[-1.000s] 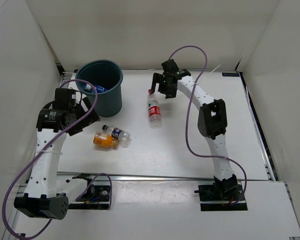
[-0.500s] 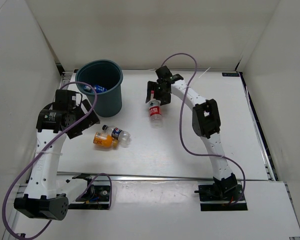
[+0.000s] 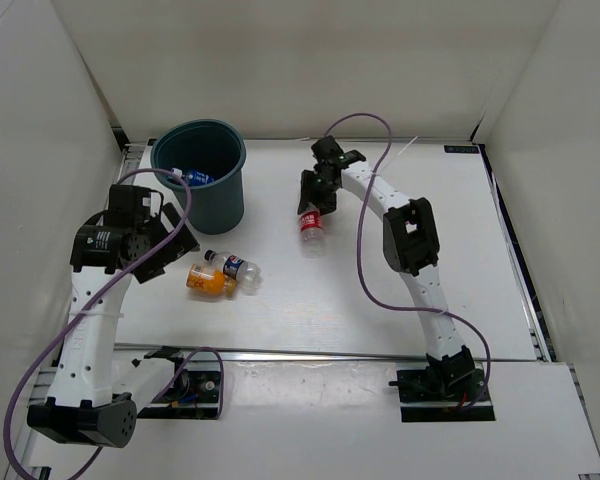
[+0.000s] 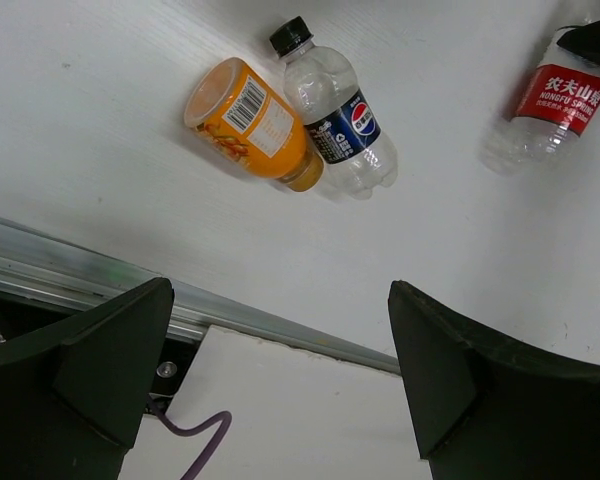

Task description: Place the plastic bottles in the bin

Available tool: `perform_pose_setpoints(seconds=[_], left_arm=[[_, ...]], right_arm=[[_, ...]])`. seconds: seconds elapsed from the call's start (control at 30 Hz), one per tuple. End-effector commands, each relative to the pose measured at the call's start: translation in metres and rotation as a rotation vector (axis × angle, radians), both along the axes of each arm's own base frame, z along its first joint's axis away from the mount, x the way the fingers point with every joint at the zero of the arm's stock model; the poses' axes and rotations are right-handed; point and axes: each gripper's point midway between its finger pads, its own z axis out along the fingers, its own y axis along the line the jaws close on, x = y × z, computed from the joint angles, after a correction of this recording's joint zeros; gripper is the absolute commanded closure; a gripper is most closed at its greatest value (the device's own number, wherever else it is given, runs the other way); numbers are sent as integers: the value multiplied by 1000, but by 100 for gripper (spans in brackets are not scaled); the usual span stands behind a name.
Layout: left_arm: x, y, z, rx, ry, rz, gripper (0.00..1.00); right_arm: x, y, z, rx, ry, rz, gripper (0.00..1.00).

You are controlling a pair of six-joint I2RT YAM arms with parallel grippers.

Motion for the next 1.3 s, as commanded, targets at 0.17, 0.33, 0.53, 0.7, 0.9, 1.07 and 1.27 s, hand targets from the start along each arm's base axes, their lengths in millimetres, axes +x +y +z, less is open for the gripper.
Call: perform_pose_setpoints(seconds=[0.17,0.33,0.53,0.7,0.9,1.07,1.27], left_arm=[[16,-3,8,-24,-68,8,0],[27,-5,11,-21,-81,-15,0],[36,-12,11,-42,-68,-53,0],[35,-8,12,-21,-57,-50,0],[30,-5,12,7,-23,-69,0],[26,-2,23,26,-36,-82,0],[20,-1,24,45,-19,-110,0]], right_arm=[[24,28,267,430,-496,8,51],[9,42,393,691,-730,8,51],[-11,55,477,990,-815,35,56],[-7,62,475,1049,-786,37,56],[-6,89,455,1072,-754,82,50],[-4,105,450,1095,-767,107,50],[-1,120,444,1087,-815,106,50]])
